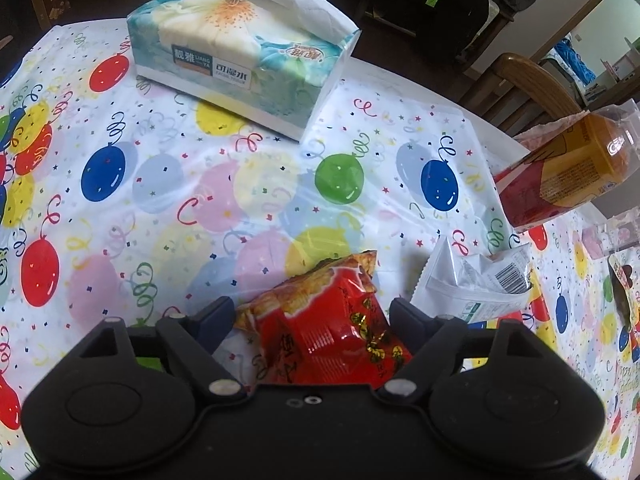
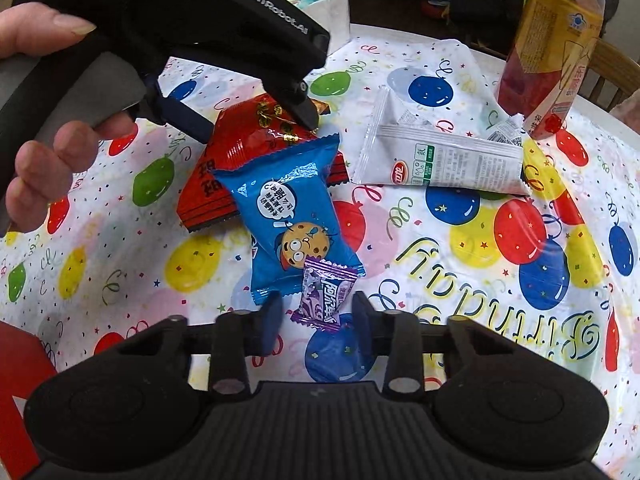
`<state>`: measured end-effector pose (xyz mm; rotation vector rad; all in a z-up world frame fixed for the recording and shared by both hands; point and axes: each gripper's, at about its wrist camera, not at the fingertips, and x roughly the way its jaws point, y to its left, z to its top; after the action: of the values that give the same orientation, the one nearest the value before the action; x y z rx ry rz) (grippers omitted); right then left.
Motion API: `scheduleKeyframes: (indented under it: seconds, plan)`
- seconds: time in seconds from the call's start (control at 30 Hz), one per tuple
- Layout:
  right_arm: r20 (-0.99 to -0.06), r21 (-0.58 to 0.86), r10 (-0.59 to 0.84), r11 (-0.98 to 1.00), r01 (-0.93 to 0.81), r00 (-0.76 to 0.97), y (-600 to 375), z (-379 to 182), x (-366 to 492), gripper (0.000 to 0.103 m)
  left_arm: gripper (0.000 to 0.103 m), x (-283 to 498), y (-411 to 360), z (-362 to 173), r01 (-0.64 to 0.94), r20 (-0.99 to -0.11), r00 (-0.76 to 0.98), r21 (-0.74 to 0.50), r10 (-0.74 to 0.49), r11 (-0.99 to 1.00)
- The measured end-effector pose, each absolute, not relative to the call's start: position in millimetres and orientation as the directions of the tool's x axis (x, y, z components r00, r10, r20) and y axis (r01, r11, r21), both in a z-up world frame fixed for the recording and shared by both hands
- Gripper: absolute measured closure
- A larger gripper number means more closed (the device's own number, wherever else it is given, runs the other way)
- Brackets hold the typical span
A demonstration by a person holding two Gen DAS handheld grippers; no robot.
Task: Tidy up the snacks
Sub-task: 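Grasp the red chip bag with the left tool while the right tool grasps the purple candy, then lift the red chip bag and purple candy and carry both over the white box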
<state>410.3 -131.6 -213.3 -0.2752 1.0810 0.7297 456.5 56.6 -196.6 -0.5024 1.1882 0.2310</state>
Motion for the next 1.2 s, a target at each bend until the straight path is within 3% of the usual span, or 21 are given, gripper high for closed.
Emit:
scheduleKeyframes:
  seconds: [0.23, 0.3, 0.83, 1.2]
  plan:
    - [-0.871, 0.133, 0.396, 0.761, -0.636, 0.292, -134, -211, 408, 0.081, 0.033, 448, 58, -188, -0.420, -0.915, 0.394, -0.261, -0.084, 0.869]
    - [-0.869, 0.133, 0.395, 0.766, -0.629, 0.298, -134, -210, 406, 0.082, 0.043, 443, 61, -187, -0.424, -0.912, 0.402, -0.264, -0.081, 0.866]
    - [-0.860, 0.193, 0.409, 0.816, -0.545, 0.306, -165, -186, 383, 0.083, 0.045, 391, 97, -156, -0.419, -0.883, 0.460, -0.307, -0.092, 0.854]
    - [-0.840, 0.203, 0.418, 0.834, -0.513, 0.347, -193, -131, 343, 0.083, 0.045, 340, 92, -104, -0.300, -0.849, 0.512, -0.317, -0.129, 0.900]
